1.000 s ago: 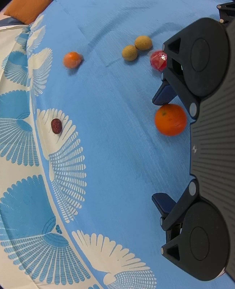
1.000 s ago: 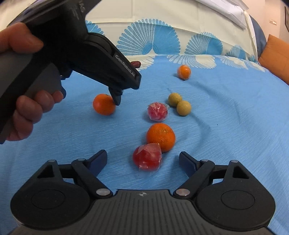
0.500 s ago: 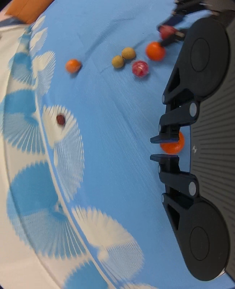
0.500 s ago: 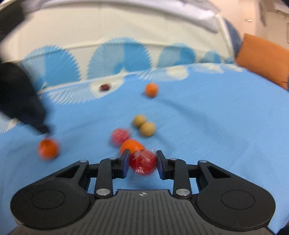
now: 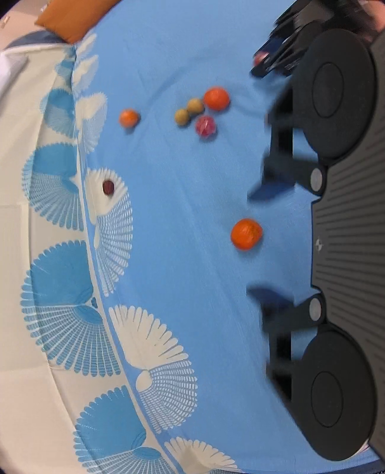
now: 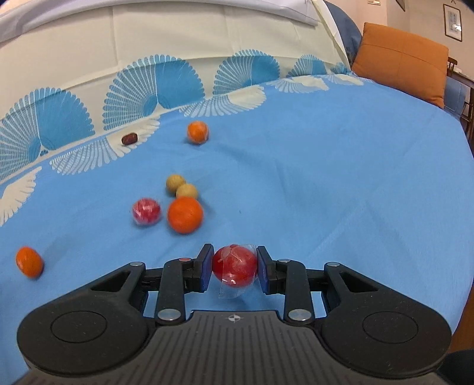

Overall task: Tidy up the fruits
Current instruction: 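Grasp a mandarin with the left gripper while the right gripper grasps a wrapped red fruit, then carry the mandarin and red fruit over the plate with both grippers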

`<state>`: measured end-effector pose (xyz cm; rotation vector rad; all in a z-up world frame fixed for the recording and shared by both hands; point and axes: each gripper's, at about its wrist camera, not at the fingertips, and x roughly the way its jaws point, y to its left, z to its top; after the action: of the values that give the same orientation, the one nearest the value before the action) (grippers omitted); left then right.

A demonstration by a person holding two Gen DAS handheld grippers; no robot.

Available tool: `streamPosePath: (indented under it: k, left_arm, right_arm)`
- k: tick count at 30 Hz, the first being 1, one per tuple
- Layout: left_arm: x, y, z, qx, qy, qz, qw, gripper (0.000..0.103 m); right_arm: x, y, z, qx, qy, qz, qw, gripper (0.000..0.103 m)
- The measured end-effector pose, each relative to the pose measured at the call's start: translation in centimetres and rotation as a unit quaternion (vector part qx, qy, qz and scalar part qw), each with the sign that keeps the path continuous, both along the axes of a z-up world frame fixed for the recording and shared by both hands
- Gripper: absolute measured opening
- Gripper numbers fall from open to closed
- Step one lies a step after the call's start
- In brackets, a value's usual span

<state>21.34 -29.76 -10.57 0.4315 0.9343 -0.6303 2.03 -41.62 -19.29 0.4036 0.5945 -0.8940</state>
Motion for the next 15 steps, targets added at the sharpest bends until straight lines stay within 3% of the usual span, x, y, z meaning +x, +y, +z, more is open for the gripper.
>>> streamPosePath:
  k: [6,8,9,10,15]
  left_arm:
    - [2.4,-3.9,-5.2,0.046,0.017,-0.005,0.9988,0.08]
    - [3.5,-4.9,-6.8,0.059,0.027,-0.003,0.9979,0.07]
    - [4.1,-5.3,-7.4,0.064,0.039,-0.003,0.9972,0.045]
    - [4.6,-5.6,-8.0,0.069,0.057,-0.005,0.996,0.037]
    - [3.3,-4.8,-6.5,0.064,0.034,-0.01,0.9973,0.036]
  right_arm:
    - [1.7,-1.2,-1.0,0.007,0.006,0.002,1.0,0.033]
    - [2.3,-1.3,-1.0,0.005,0.003,0.006,1.0,0.033]
    - [2.6,-1.3,-1.0,0.004,0.003,0.01,1.0,0.033]
    - [2.8,-1.4,-1.0,0.004,0.004,0.011,1.0,0.033]
    - [3.2,-1.4,-0.8,-0.003,-0.001,0.015,1.0,0.033]
